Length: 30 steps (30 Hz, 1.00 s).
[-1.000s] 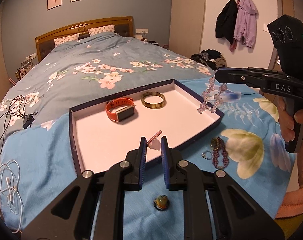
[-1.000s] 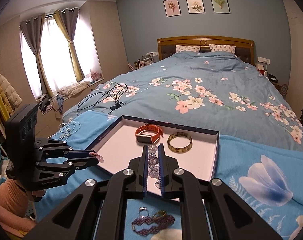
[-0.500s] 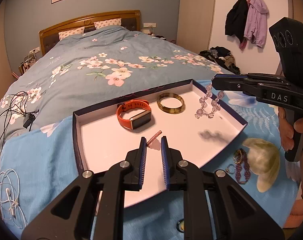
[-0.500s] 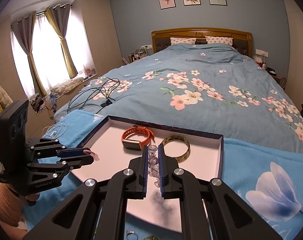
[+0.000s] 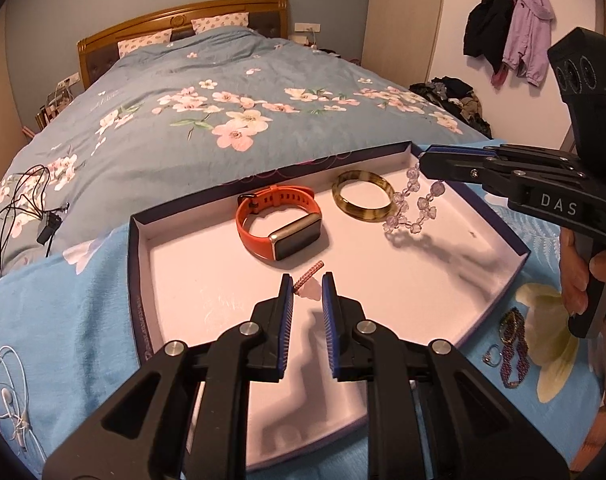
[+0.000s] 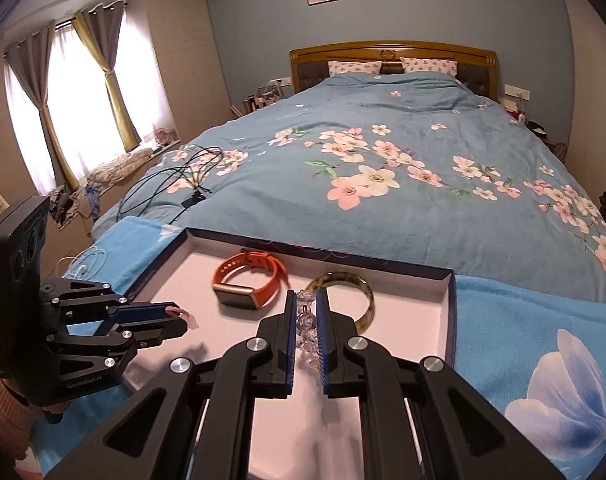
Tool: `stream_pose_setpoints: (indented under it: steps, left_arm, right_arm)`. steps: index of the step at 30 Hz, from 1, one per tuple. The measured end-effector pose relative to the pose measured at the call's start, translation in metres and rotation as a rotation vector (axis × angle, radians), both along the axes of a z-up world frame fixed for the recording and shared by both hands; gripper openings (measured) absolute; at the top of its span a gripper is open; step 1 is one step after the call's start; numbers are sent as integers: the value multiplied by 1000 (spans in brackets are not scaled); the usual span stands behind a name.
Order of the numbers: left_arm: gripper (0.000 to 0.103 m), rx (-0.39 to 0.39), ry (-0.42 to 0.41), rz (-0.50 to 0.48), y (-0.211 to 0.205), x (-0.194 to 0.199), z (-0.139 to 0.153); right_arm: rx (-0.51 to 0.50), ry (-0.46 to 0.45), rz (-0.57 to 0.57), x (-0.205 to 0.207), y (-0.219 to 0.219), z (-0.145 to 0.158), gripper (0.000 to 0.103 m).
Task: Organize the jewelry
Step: 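Lower the crystal bracelet and pink ring into the box and open both tools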
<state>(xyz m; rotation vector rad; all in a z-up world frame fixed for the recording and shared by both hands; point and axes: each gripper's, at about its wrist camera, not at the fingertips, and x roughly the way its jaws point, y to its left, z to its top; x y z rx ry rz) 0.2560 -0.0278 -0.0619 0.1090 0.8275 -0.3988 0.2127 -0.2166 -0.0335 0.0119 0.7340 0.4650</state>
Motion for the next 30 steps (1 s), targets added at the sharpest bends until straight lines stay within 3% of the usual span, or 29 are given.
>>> stream_pose_setpoints:
  steps: [14, 18, 23, 25, 30]
  left_arm:
    - [15, 3, 60, 13, -8, 26, -17]
    - [17, -10, 77, 17, -8, 33, -20]
    - [21, -18, 88, 24, -7, 37, -24]
    - [29, -24, 83, 30, -5, 37, -22]
    - [37, -33, 34, 61, 2, 28, -10]
  right_arm:
    - [-37, 50, 20, 7, 5, -24, 9]
    - [-28, 46, 6, 6, 1, -21, 14]
    - [-4, 28, -4, -2, -6, -13, 22]
    - [1, 22, -4, -7, -8, -9, 26]
    - [18, 17, 9, -21, -14, -4, 31]
